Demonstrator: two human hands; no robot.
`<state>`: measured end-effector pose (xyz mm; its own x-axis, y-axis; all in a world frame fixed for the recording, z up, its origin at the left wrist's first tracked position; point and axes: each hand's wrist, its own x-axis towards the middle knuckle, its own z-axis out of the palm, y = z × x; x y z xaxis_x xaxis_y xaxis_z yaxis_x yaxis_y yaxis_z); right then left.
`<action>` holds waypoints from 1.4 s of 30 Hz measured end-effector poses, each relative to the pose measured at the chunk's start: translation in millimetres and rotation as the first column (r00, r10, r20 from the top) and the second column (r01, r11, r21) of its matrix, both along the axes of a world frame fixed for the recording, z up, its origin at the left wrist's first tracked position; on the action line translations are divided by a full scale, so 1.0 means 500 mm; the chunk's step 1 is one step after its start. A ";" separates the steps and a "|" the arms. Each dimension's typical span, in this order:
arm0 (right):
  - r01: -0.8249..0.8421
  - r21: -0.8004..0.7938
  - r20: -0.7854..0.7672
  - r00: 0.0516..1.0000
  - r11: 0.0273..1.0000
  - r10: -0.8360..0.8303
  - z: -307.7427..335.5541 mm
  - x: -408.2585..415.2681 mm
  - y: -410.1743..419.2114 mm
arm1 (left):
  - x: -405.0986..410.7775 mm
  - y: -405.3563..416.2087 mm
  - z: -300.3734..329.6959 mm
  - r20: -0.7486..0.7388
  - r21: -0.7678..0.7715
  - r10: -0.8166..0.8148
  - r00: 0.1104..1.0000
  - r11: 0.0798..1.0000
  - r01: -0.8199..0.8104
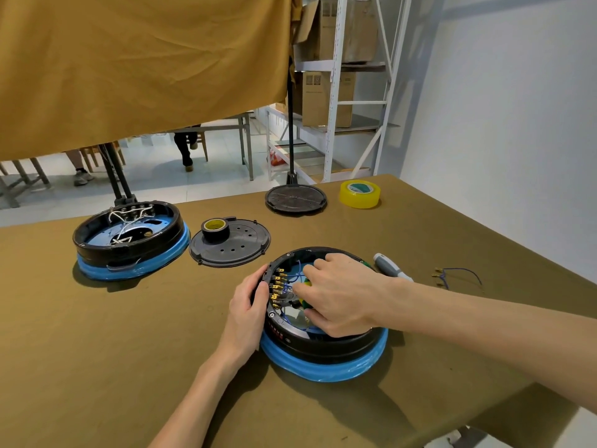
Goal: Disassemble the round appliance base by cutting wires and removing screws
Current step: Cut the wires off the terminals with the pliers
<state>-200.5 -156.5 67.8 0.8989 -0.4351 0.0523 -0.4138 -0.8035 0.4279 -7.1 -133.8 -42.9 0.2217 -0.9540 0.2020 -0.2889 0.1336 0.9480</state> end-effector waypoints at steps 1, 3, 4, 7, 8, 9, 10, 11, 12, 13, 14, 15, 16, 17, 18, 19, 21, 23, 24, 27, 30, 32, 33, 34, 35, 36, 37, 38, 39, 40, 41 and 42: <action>-0.003 -0.004 0.001 1.000 1.000 0.003 0.001 0.000 0.001 | 0.000 0.000 0.000 0.005 -0.004 0.001 1.000 1.000 -0.001; -0.011 -0.013 -0.009 1.000 1.000 0.011 0.004 0.002 0.001 | 0.000 -0.001 0.001 0.007 -0.006 0.000 1.000 1.000 0.000; -0.012 -0.014 -0.014 1.000 1.000 0.011 0.005 0.003 0.001 | 0.000 -0.001 0.001 0.009 -0.005 -0.001 1.000 1.000 0.001; -0.003 -0.028 -0.029 1.000 1.000 0.002 0.009 0.009 0.003 | 0.000 0.000 0.001 0.029 -0.009 0.001 1.000 1.000 -0.001; 0.002 -0.031 -0.031 1.000 1.000 -0.003 0.010 0.011 0.005 | 0.000 0.000 0.001 0.032 -0.008 0.003 0.999 1.000 -0.002; 0.008 -0.034 -0.033 0.999 0.999 -0.009 0.010 0.012 0.007 | 0.000 0.000 0.001 0.032 -0.008 0.004 0.999 1.000 -0.003; 0.015 -0.040 -0.035 0.999 0.999 -0.017 0.012 0.014 0.009 | 0.000 0.000 0.001 0.029 -0.008 0.004 1.000 1.000 -0.004; 0.024 -0.045 -0.039 0.999 0.999 -0.026 0.014 0.017 0.012 | 0.000 0.000 0.001 0.027 -0.008 0.006 1.000 1.000 -0.006; 0.033 -0.050 -0.047 0.998 0.998 -0.035 0.016 0.019 0.014 | 0.000 -0.001 0.001 0.029 -0.005 0.009 1.000 1.000 -0.009; 0.041 -0.054 -0.058 0.997 0.998 -0.045 0.019 0.022 0.017 | 0.000 -0.001 0.001 0.032 -0.002 0.012 0.999 1.000 -0.012; 0.049 -0.058 -0.072 0.996 0.997 -0.053 0.022 0.026 0.020 | 0.000 -0.001 0.001 0.033 -0.001 0.013 0.999 1.000 -0.012; 0.056 -0.060 -0.087 0.994 0.997 -0.062 0.025 0.030 0.023 | 0.000 0.000 0.001 0.031 -0.001 0.010 0.999 1.000 -0.010; 0.063 -0.058 -0.101 0.993 0.996 -0.069 0.028 0.035 0.025 | 0.000 0.000 0.002 0.027 -0.001 0.008 1.000 1.000 -0.008; 0.071 -0.050 -0.112 0.991 0.996 -0.076 0.032 0.039 0.026 | 0.000 0.000 0.002 0.026 -0.001 0.008 1.000 1.000 -0.008; 0.077 -0.036 -0.123 0.989 0.996 -0.081 0.035 0.042 0.026 | -0.001 0.001 0.002 0.027 -0.002 0.009 1.000 1.000 -0.009; 0.083 -0.022 -0.130 0.988 0.996 -0.085 0.037 0.044 0.026 | -0.001 0.001 0.003 0.030 -0.003 0.011 0.999 1.000 -0.011; 0.095 0.009 -0.132 0.987 0.995 -0.093 0.042 0.045 0.026 | -0.001 0.001 0.004 0.036 -0.002 0.009 0.999 1.000 -0.009; 0.095 0.024 -0.122 0.988 0.995 -0.091 0.040 0.042 0.026 | 0.000 0.002 0.004 0.038 -0.002 0.007 0.999 1.000 -0.007; 0.091 0.024 -0.112 0.990 0.996 -0.088 0.037 0.040 0.027 | 0.000 0.001 0.004 0.040 -0.003 0.006 0.999 1.000 -0.006; 0.092 0.033 -0.066 0.994 0.995 -0.089 0.022 0.032 0.028 | 0.003 0.001 0.002 0.052 -0.005 0.003 0.999 1.000 -0.002; 0.106 0.065 -0.020 0.994 0.992 -0.105 -0.001 0.024 0.029 | 0.004 0.000 0.001 0.055 -0.006 -0.001 0.998 1.000 0.001; 0.133 0.110 0.015 0.991 0.985 -0.135 -0.011 0.019 0.027 | 0.003 0.000 0.001 0.064 -0.007 0.002 0.998 1.000 -0.002; 0.141 0.127 0.033 0.989 0.982 -0.146 -0.012 0.017 0.025 | 0.002 0.001 0.001 0.068 -0.007 0.003 0.998 1.000 -0.003; 0.140 0.133 0.046 0.988 0.981 -0.148 -0.013 0.015 0.023 | 0.002 0.002 0.001 0.071 -0.007 0.004 0.997 1.000 -0.003; 0.132 0.119 0.051 0.989 0.984 -0.139 -0.014 0.014 0.022 | 0.002 0.002 0.002 0.074 -0.010 0.005 0.997 1.000 -0.004; 0.117 0.090 0.050 0.991 0.989 -0.122 -0.016 0.013 0.023 | 0.002 0.003 0.002 0.077 -0.013 0.007 0.997 1.000 -0.006; 0.099 0.053 0.044 0.994 0.994 -0.102 -0.020 0.014 0.024 | 0.002 0.004 0.002 0.082 -0.015 0.009 0.997 1.000 -0.007; 0.086 0.017 0.032 0.996 0.996 -0.086 -0.024 0.014 0.026 | 0.002 0.004 0.003 0.085 -0.016 0.009 0.996 1.000 -0.008; 0.079 -0.001 0.019 0.997 0.997 -0.079 -0.026 0.015 0.027 | 0.002 0.004 0.003 0.085 -0.017 0.009 0.996 1.000 -0.008; 0.075 0.003 0.015 0.997 0.997 -0.075 -0.027 0.014 0.026 | 0.002 0.004 0.003 0.085 -0.016 0.009 0.996 1.000 -0.008; 0.082 0.031 0.025 0.996 0.996 -0.083 -0.025 0.012 0.022 | 0.002 0.004 0.003 0.089 -0.015 0.008 0.996 1.000 -0.007; 0.100 0.076 0.033 0.994 0.992 -0.103 -0.020 0.009 0.017 | 0.002 0.004 0.003 0.096 -0.015 0.008 0.995 1.000 -0.006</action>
<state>-195.8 -147.9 57.7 0.8478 -0.5281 0.0486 -0.5093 -0.7853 0.3519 -6.1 -131.6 -41.5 0.2072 -0.9493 0.2365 -0.3794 0.1449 0.9138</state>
